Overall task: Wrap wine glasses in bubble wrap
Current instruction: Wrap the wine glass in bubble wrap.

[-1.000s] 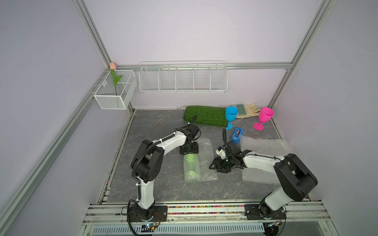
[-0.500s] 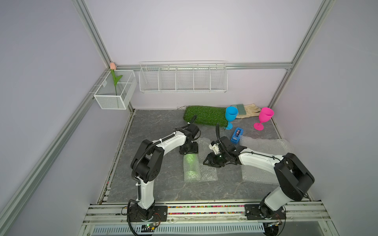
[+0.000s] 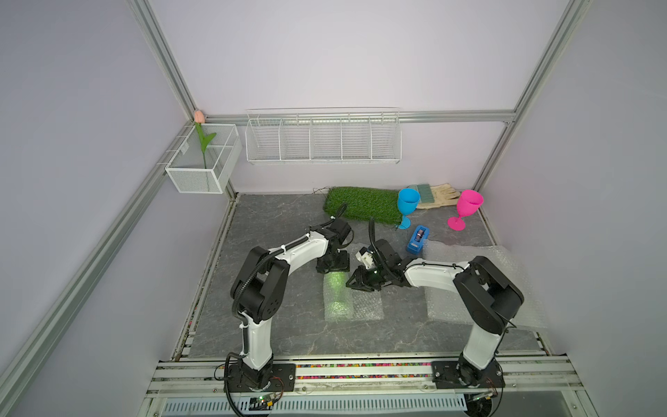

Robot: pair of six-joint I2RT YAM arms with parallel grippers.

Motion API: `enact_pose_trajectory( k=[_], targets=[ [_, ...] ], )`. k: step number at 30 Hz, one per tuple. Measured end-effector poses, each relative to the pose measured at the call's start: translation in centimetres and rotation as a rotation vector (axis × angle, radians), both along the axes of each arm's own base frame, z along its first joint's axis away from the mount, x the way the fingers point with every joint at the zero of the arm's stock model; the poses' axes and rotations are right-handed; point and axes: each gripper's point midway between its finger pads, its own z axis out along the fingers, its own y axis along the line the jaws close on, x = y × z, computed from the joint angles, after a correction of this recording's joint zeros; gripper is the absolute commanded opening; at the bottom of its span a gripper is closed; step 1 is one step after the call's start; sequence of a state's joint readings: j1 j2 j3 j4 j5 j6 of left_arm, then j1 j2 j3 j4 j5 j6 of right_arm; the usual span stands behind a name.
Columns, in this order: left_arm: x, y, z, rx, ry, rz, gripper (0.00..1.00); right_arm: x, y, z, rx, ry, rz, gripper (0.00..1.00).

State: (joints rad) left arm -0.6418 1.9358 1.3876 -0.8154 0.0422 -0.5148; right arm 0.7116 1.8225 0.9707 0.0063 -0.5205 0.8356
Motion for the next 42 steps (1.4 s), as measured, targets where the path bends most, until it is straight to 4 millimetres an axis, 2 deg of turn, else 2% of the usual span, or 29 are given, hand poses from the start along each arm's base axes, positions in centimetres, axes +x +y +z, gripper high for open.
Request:
enact_pose_trajectory(
  k=[3, 8, 11, 15, 22, 25, 28, 33, 39, 42],
  targets=[
    [0.0, 0.0, 0.0, 0.000, 0.000, 0.000, 0.68, 0.3, 0.0, -0.1, 0.004, -0.002, -0.006, 0.16],
    [-0.3, 0.2, -0.1, 0.008, 0.008, -0.007, 0.93, 0.6, -0.2, 0.0, 0.012, -0.005, -0.014, 0.15],
    [-0.6, 0.5, 0.2, 0.018, 0.016, -0.011, 1.00, 0.8, -0.5, -0.2, 0.011, -0.002, -0.023, 0.15],
    [-0.9, 0.8, 1.5, 0.012, 0.002, -0.015, 0.99, 0.9, -0.7, -0.3, 0.011, -0.002, -0.030, 0.14],
    [-0.9, 0.9, 5.3, -0.037, -0.068, -0.011, 0.99, 1.1, -1.2, -0.6, 0.007, 0.003, -0.041, 0.14],
    [-1.0, 1.1, 6.2, -0.070, -0.087, -0.002, 1.00, 1.2, -1.3, -0.5, 0.009, 0.005, -0.043, 0.14],
    [-1.5, 1.9, 6.0, -0.102, -0.082, 0.024, 1.00, 1.3, -1.3, -0.5, 0.012, 0.009, -0.043, 0.14],
    [-2.0, 2.8, 4.2, -0.138, -0.039, 0.068, 1.00, 1.4, -1.8, -0.6, 0.007, 0.019, -0.050, 0.14],
    [-1.8, 1.6, 3.5, -0.195, -0.024, 0.061, 1.00, 1.7, -2.2, -0.8, 0.001, 0.026, -0.063, 0.15],
    [-1.5, 0.7, 2.7, -0.226, -0.008, 0.051, 1.00, 1.7, -2.3, -0.8, 0.000, 0.025, -0.063, 0.20]
  ],
)
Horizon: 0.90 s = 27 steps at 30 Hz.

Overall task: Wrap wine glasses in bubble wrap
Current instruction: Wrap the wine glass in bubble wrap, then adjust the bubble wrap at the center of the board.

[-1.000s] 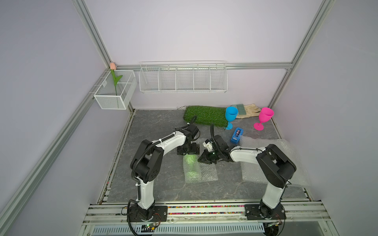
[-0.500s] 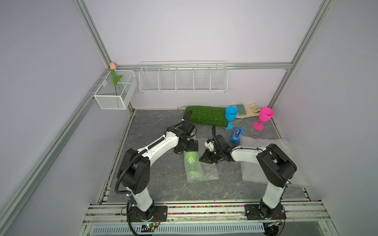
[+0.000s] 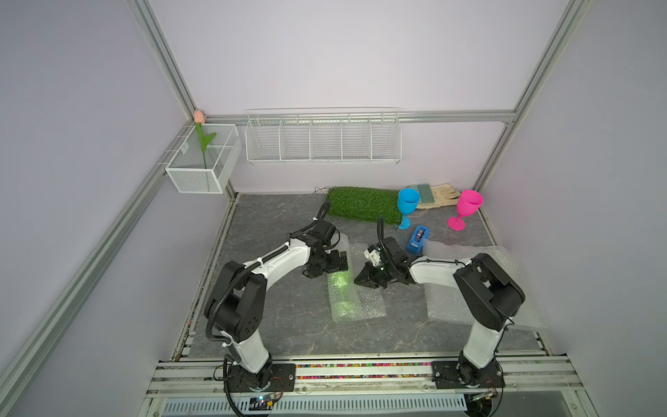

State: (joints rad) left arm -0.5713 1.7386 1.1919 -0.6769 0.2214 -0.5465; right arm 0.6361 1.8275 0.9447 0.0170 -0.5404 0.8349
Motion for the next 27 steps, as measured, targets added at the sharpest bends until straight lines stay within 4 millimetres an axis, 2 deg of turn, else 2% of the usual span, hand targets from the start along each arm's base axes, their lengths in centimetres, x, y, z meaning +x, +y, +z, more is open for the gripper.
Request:
enact_pose_trajectory(
  k=[6, 13, 16, 18, 23, 27],
  targets=[
    [0.2, -1.0, -0.9, -0.037, 0.023, -0.013, 0.99, 0.0, -0.7, 0.3, -0.014, -0.004, -0.001, 0.33],
    [0.6, -1.8, -1.5, -0.037, 0.041, -0.023, 0.98, 1.4, -3.6, 3.6, -0.038, -0.086, -0.053, 0.44],
    [0.9, -2.3, -1.8, -0.031, 0.047, -0.033, 0.95, 1.5, -4.9, 4.0, -0.074, -0.107, -0.063, 0.49],
    [0.9, -2.6, -2.0, -0.027, 0.050, -0.039, 0.91, 1.2, -5.6, 3.7, -0.104, -0.106, -0.061, 0.53],
    [0.9, -2.7, -1.8, -0.017, 0.046, -0.052, 0.75, -0.6, -6.9, 1.9, -0.168, -0.068, -0.026, 0.61],
    [1.0, -2.6, -1.7, -0.006, 0.039, -0.064, 0.68, -2.6, -8.1, -0.2, -0.208, -0.016, 0.003, 0.64]
  ],
)
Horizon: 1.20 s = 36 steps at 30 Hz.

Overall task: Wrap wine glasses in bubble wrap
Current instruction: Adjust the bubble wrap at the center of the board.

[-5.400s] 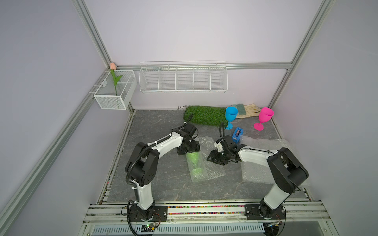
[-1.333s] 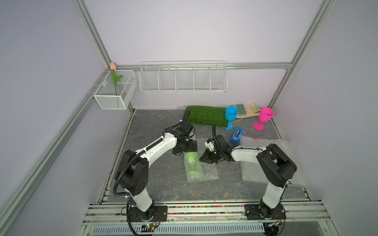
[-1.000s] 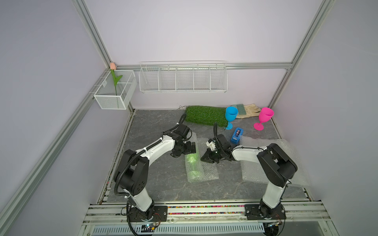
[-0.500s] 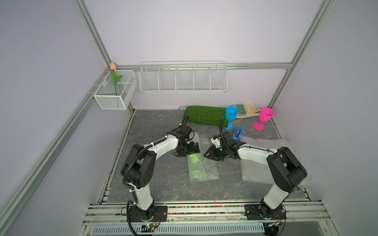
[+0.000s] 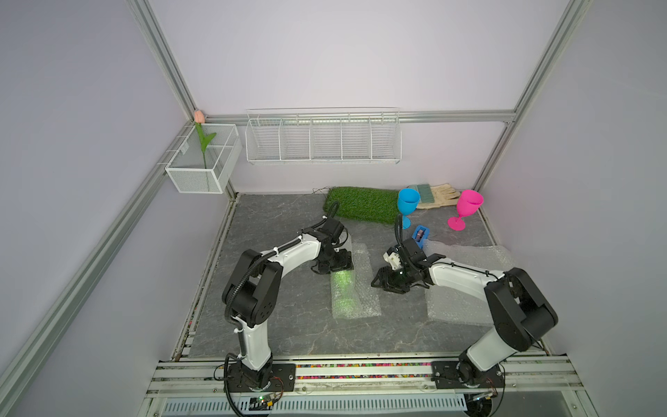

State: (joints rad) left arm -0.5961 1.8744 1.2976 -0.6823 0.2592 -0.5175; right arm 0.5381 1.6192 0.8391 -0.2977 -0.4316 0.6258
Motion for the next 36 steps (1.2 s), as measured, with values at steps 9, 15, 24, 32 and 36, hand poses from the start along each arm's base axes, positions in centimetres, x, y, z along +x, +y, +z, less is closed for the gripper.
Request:
enact_pose_trajectory(
  k=[9, 15, 24, 32, 36],
  targets=[
    [0.0, 0.0, 0.0, 0.001, -0.011, -0.030, 0.68, -0.7, 2.1, -0.4, 0.130, 0.044, 0.064, 0.65],
    [0.0, 0.0, 0.0, 0.001, -0.011, -0.032, 0.68, -1.3, 4.7, -0.1, 0.306, 0.065, 0.089, 0.64],
    [0.0, 0.0, 0.0, 0.001, -0.011, -0.033, 0.65, -2.9, 4.7, -0.4, 0.394, 0.091, 0.058, 0.50],
    [-0.1, -0.1, 0.1, -0.002, -0.010, -0.033, 0.61, -1.6, 4.4, -0.8, 0.325, 0.071, 0.030, 0.41],
    [-0.1, -0.1, 0.0, -0.002, -0.010, -0.033, 0.59, -0.2, 4.8, -1.0, 0.304, 0.051, 0.020, 0.37]
  ],
)
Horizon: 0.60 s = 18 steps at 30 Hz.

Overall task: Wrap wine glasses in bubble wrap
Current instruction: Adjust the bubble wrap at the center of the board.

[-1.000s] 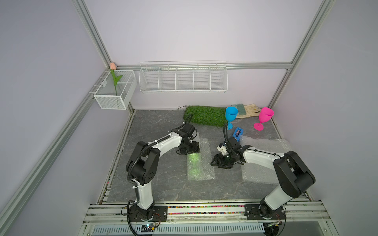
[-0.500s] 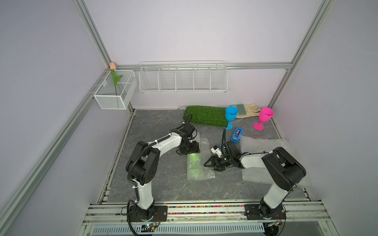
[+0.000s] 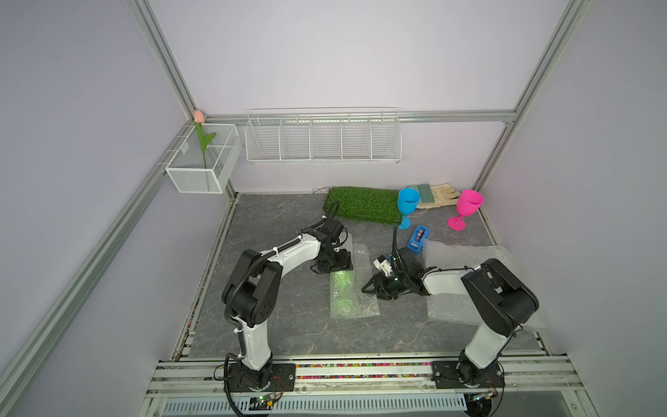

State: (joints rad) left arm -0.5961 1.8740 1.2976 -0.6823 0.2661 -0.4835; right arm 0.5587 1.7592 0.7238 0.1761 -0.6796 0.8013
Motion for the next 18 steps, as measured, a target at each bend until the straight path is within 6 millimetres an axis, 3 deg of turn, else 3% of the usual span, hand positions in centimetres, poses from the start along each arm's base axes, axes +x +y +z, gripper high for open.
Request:
enact_pose_trajectory(
  k=[3, 7, 12, 18],
  targets=[
    [0.0, 0.0, 0.0, 0.000, 0.000, 0.000, 0.57, 0.7, -0.1, -0.2, -0.020, -0.016, -0.014, 0.31],
    [0.0, 0.0, 0.0, 0.000, 0.000, 0.001, 0.56, 1.2, -0.6, -0.6, -0.056, -0.021, -0.038, 0.16],
    [0.1, 0.1, 0.0, 0.005, -0.002, 0.018, 0.52, 1.0, -1.4, -0.7, -0.126, -0.021, -0.064, 0.09],
    [0.2, 0.0, 0.0, 0.005, -0.003, 0.038, 0.50, 0.8, 0.4, 2.1, -0.162, -0.083, -0.040, 0.07]
  ],
)
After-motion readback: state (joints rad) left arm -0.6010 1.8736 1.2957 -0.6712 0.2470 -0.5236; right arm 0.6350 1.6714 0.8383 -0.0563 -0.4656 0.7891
